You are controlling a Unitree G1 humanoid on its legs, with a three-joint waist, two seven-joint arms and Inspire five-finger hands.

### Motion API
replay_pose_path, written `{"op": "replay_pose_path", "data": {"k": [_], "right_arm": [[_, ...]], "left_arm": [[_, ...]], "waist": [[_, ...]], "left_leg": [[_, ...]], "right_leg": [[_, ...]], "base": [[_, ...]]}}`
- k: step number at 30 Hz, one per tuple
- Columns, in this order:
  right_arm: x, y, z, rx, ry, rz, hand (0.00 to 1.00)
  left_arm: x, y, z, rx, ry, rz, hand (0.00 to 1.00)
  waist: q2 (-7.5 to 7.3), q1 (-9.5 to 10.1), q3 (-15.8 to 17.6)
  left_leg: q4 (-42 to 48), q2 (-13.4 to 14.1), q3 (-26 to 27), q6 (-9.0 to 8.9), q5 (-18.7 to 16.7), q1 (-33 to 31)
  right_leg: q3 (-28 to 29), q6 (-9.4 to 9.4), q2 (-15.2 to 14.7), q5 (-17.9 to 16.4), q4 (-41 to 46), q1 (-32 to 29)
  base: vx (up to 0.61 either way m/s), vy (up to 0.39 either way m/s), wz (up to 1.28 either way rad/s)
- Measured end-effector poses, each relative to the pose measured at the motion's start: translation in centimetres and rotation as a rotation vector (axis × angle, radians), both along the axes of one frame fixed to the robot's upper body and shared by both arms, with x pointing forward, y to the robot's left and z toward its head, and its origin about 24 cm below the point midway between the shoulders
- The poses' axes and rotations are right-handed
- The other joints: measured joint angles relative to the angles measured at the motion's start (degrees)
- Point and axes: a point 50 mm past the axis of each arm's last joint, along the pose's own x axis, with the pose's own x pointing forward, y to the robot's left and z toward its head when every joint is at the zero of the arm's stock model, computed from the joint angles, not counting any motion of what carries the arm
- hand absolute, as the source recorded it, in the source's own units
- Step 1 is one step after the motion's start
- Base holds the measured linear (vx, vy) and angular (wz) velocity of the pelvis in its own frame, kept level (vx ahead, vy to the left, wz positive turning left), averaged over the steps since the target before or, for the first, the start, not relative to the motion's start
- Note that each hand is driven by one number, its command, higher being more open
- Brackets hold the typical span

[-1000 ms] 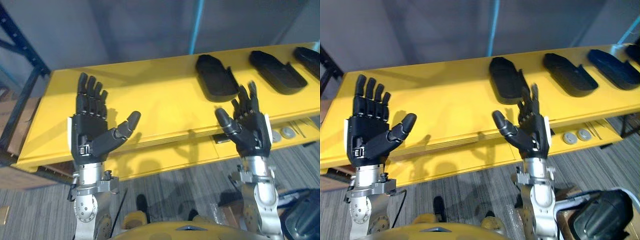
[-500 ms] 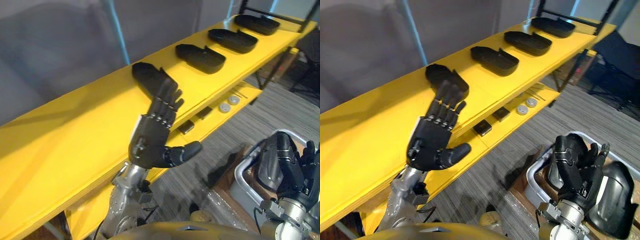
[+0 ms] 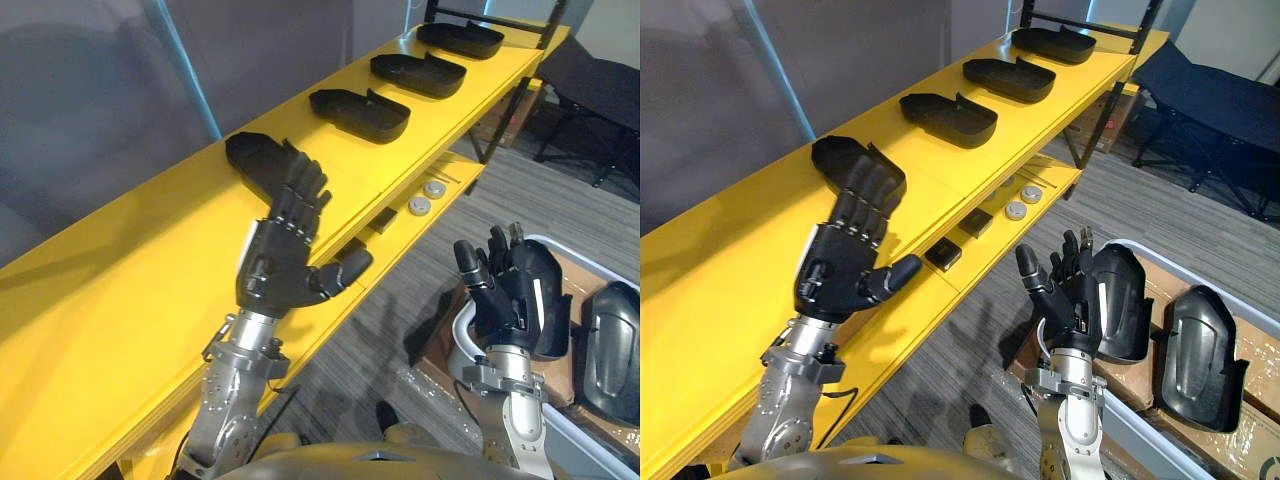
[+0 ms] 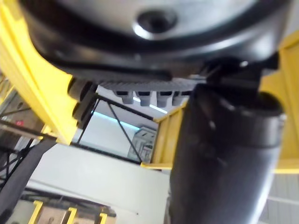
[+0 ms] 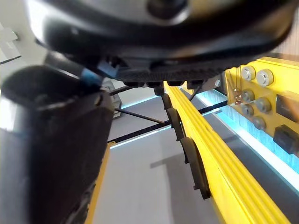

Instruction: Walk over and take three plastic housings, then place them on the shelf

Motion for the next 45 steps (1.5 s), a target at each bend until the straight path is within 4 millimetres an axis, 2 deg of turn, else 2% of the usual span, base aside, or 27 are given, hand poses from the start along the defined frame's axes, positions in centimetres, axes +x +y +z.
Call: {"op": "replay_pose_path", "data": {"k": [4,7,10,11,14,16,18,19,20,21,22,24,25,26,27,28,29,30,31,32,33,36,37,40,41,42,45], "right_arm": [[0.1,0.8,-0.4,0.028,0.026,0.03,1.0],[-1.0,1.0,-1.2,0.059,0.067,0.004,1.0],[-2.8,1.5,-2.3,0.116,0.113,0.005,1.0],[-3.1,1.5,-2.5,0.159,0.107,0.02,1.0],[-1.9,2.3,-1.8,0.18,0.041,0.116,1.0],[-0.9,3.2,-1.2,0.171,0.009,0.175,1.0],[0.1,4.4,-0.8,0.197,-0.004,0.192,1.0],[0.5,5.1,-0.9,0.195,0.006,0.194,1.0],[0.7,5.5,-1.1,0.179,0.021,0.194,1.0],[1.0,6.2,-1.4,0.151,0.044,0.203,1.0],[1.1,6.4,-1.6,0.139,0.057,0.206,1.0],[0.8,7.1,-2.1,0.099,0.095,0.215,1.0],[0.7,7.1,-2.2,0.095,0.104,0.21,1.0],[0.5,7.1,-2.5,0.092,0.119,0.197,1.0],[0.5,6.2,-2.8,0.067,0.139,0.178,1.0],[0.5,5.5,-2.9,0.046,0.149,0.166,1.0],[0.6,3.6,-3.0,-0.006,0.166,0.123,1.0],[0.5,1.3,-2.9,-0.068,0.182,0.062,1.0],[0.2,0.2,-3.0,-0.092,0.196,0.029,1.0],[-0.2,-1.6,-2.9,-0.127,0.207,-0.029,1.0],[-0.6,-3.2,-2.6,-0.155,0.205,-0.083,1.0],[-0.9,-4.7,-2.2,-0.184,0.204,-0.131,1.0],[-0.9,-4.8,-2.1,-0.193,0.201,-0.121,1.0],[-0.2,-4.7,-1.7,-0.209,0.175,-0.095,1.0],[0.0,-4.7,-1.5,-0.225,0.167,-0.096,1.0],[1.0,-4.5,-0.9,-0.273,0.143,-0.102,1.0],[2.8,-4.2,-0.3,-0.331,0.143,-0.128,1.0]], "left_arm": [[-0.2,-0.7,0.2,-0.035,-0.033,-0.074,1.0],[-0.8,-2.2,0.8,-0.052,-0.066,-0.16,1.0],[-1.0,-2.5,1.4,-0.063,-0.097,-0.176,1.0],[-0.9,-2.2,1.4,-0.059,-0.087,-0.144,1.0],[-0.2,-0.6,1.5,-0.053,-0.064,-0.025,1.0],[0.1,0.0,1.4,-0.045,-0.034,0.032,1.0],[0.0,-0.1,1.2,-0.031,-0.018,0.048,1.0],[-0.1,0.0,1.1,-0.018,-0.012,0.057,1.0],[-0.1,0.1,1.0,-0.011,-0.01,0.062,1.0],[-0.1,0.3,0.9,-0.005,-0.008,0.07,1.0],[-0.2,0.4,0.9,-0.003,-0.009,0.071,1.0],[-0.2,0.4,1.0,0.007,-0.027,0.047,1.0],[-0.2,0.3,1.0,0.011,-0.032,0.039,1.0],[0.0,0.1,1.0,0.018,-0.04,0.024,1.0],[0.4,-0.4,0.8,0.006,-0.017,0.006,1.0],[0.6,-0.5,0.5,0.001,0.001,0.004,1.0],[1.1,-1.7,0.0,-0.039,0.059,-0.025,1.0],[1.3,-2.7,-0.1,-0.059,0.093,-0.049,1.0],[1.3,-3.0,-0.1,-0.066,0.098,-0.06,1.0],[1.3,-3.2,0.0,-0.071,0.094,-0.069,1.0],[1.3,-3.1,0.1,-0.08,0.086,-0.068,1.0],[1.1,-2.7,0.1,-0.095,0.075,-0.041,1.0],[1.0,-2.3,-0.2,-0.095,0.08,-0.028,1.0],[0.5,-0.8,-1.0,-0.127,0.114,0.004,1.0],[0.5,-0.5,-1.1,-0.133,0.116,0.01,1.0],[0.6,0.2,-1.1,-0.13,0.106,0.028,1.0],[0.5,0.9,-1.2,-0.115,0.104,0.049,1.0]], "waist": [[-1.5,-0.29,2.55],[-1.92,-0.54,5.27],[-4.14,-1.51,6.89],[-4.43,-2.04,7.2],[-4.53,-0.01,7.14],[-3.94,0.03,7.24],[-4.29,0.62,7.05],[-4.59,1.44,6.86],[-4.67,1.62,6.77],[-4.64,1.63,6.6],[-4.6,1.66,6.4],[-4.77,1.5,6.07],[-4.89,1.33,5.97],[-6.4,0.84,5.02],[-5.36,0.04,4.98],[-4.42,-0.57,5.02],[-1.74,-2.76,5.23],[-0.65,-4.7,5.63],[-0.46,-5.28,5.88],[-0.82,-5.41,6.33],[-0.59,-5.1,6.27],[0.26,-4.95,6.02],[1.04,-4.69,5.86],[1.68,-2.47,5.56],[1.63,-1.91,5.53],[0.83,-1.18,6.02],[0.42,0.15,6.32]], "left_leg": [[4.66,0.07,-1.11,0.54,-2.15,-1.26],[7.96,-0.07,-0.87,1.24,-3.97,-0.85],[9.09,-0.3,3.15,2.26,-4.79,0.69],[8.54,0.7,5.3,2.84,-4.46,0.97],[5.43,3.87,12.74,3.95,-2.76,0.71],[4.85,5.61,13.48,3.95,-1.83,-0.22],[4.78,7.06,13.87,2.64,-0.43,-1.31],[4.76,7.89,14.47,1.54,0.22,-1.37],[4.75,8.43,14.56,0.93,0.56,-1.4],[4.71,9.76,14.59,-0.58,1.42,-1.56],[4.75,10.67,14.59,-1.52,1.85,-1.86],[5.24,15.38,13.96,-6.62,4.11,-3.32],[5.58,16.58,13.58,-7.91,4.75,-3.95],[5.46,18.08,12.07,-10.63,6.23,-5.03],[2.49,20.0,10.02,-12.02,8.55,-4.71],[0.36,20.61,8.8,-11.66,10.39,-4.47],[-4.48,21.36,6.99,-9.28,15.86,-4.16],[-7.06,20.89,7.07,-5.33,22.41,-3.99],[-7.13,20.67,7.64,-2.43,25.44,-4.06],[-5.58,19.18,7.97,-1.92,25.73,-3.9],[-3.71,15.07,7.48,-4.76,21.48,-2.82],[-0.08,8.88,6.94,-4.28,12.61,-2.91],[0.33,7.35,6.58,-4.16,9.61,-3.07],[-5.74,5.87,5.48,-3.91,7.23,-1.16],[-7.45,5.58,5.36,-4.2,7.33,-0.63],[-8.51,4.48,5.72,-4.58,7.81,-0.61],[-6.89,3.86,6.49,-4.29,7.54,-1.3]], "right_leg": [[-0.09,-0.08,0.92,-2.28,6.16,-2.1],[-0.32,0.24,1.67,-3.46,12.5,-4.23],[-2.54,1.4,0.93,-2.57,12.63,-4.7],[-2.89,2.27,0.29,-1.78,9.35,-3.69],[-14.26,-0.92,-2.9,-3.66,16.41,-8.66],[-18.29,-2.2,-5.09,-5.33,22.82,-9.27],[-20.13,-3.41,-9.96,-7.89,28.52,-7.42],[-20.96,-4.12,-13.48,-8.3,29.76,-5.83],[-21.55,-4.37,-15.47,-8.38,30.03,-5.06],[-22.03,-4.67,-18.54,-8.23,30.0,-3.87],[-22.06,-4.71,-19.8,-8.22,30.0,-3.79],[-22.11,-4.86,-22.1,-8.3,28.19,-4.31],[-22.27,-4.02,-22.16,-7.77,26.83,-4.55],[-23.03,1.71,-21.59,-7.99,25.1,-4.94],[-24.91,8.11,-19.77,-13.82,27.28,-5.31],[-25.53,7.92,-18.92,-15.9,28.7,-6.24],[-26.59,5.89,-17.55,-17.14,32.28,-8.38],[-27.69,4.09,-17.55,-18.11,34.05,-8.74],[-27.92,3.33,-17.56,-18.52,34.19,-8.54],[-27.61,2.16,-18.02,-19.17,34.05,-7.87],[-26.67,1.54,-18.54,-19.5,33.48,-7.51],[-25.61,0.29,-17.07,-19.18,31.2,-7.58],[-25.22,-0.14,-15.31,-18.0,29.09,-7.37],[-24.21,-0.32,-11.94,-14.61,25.05,-8.0],[-23.94,-0.11,-11.83,-14.22,24.88,-8.48],[-23.0,0.76,-12.09,-13.15,24.22,-9.15],[-22.31,1.88,-12.26,-9.34,19.41,-7.63]], "base": [[0.0,0.058,-0.11],[-0.09,0.064,-0.43],[-0.18,0.046,-0.69],[-0.26,0.058,-1.05],[-0.29,0.029,-1.25],[-0.13,-0.093,-0.56],[-0.04,-0.207,-0.23],[-0.02,-0.206,-0.23],[-0.02,-0.37,-0.26],[-0.01,-0.286,-0.17],[0.0,-0.47,-0.21],[-0.01,-0.51,-0.25],[-0.02,-0.629,-0.22],[-0.02,-0.706,-0.2],[-0.02,-0.73,-0.17],[-0.02,-0.726,0.02],[-0.02,-0.649,0.26],[-0.02,-0.606,0.33],[-0.03,-0.514,0.1],[-0.03,-0.429,-0.3],[-0.04,-0.355,-0.49],[-0.03,-0.147,-0.46],[-0.04,-0.089,-0.32],[-0.03,-0.007,-0.37],[-0.05,0.06,-0.24],[-0.06,0.107,-0.2],[-0.04,0.134,-0.18]]}}
